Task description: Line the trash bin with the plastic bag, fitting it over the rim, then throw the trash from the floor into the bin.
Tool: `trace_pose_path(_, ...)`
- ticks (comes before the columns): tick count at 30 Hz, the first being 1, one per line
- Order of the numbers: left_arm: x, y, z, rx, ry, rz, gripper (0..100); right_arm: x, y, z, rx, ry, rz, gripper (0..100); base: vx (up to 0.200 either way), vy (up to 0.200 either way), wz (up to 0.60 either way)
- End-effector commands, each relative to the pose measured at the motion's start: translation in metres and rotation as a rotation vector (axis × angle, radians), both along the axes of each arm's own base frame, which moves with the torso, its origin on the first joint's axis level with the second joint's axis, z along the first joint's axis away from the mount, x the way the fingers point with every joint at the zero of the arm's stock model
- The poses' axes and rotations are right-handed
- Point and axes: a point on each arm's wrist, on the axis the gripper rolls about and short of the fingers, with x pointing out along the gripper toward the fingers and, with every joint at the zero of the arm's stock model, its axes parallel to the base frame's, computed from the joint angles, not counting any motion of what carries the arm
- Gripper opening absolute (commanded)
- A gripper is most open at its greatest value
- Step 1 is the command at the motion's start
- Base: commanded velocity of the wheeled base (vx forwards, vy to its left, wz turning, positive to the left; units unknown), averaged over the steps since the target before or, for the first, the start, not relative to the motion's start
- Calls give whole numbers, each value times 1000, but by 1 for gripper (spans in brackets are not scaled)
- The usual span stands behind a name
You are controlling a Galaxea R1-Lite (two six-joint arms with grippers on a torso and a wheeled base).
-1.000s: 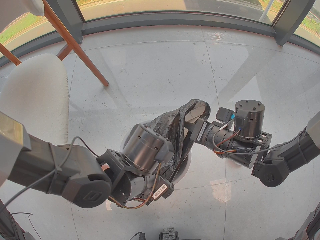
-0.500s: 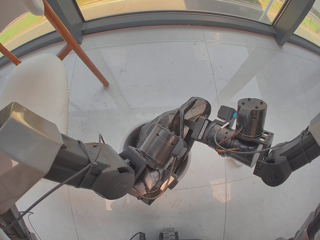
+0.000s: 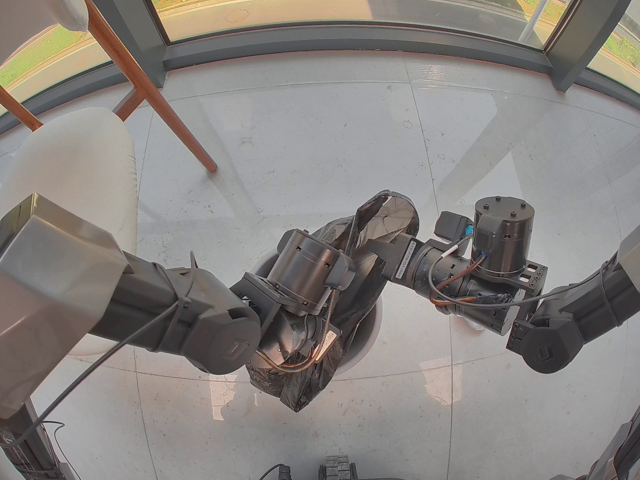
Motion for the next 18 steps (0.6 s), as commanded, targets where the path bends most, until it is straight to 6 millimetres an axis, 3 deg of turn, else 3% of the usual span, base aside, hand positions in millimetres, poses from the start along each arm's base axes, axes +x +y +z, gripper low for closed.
trace_pose_path(1, 0, 1, -1, 0, 4, 2, 0, 0, -1, 0, -1, 1, 0, 0, 0, 0, 0)
trace_pose_path(9, 0, 5, 12, -79, 10, 4, 0, -13, -8, -10, -42, 35, 9, 0, 0, 0, 0)
trace_pose_path(18, 18, 43, 44, -178, -19, 56, 0, -19, -24, -20, -115, 43, 6, 0, 0, 0, 0)
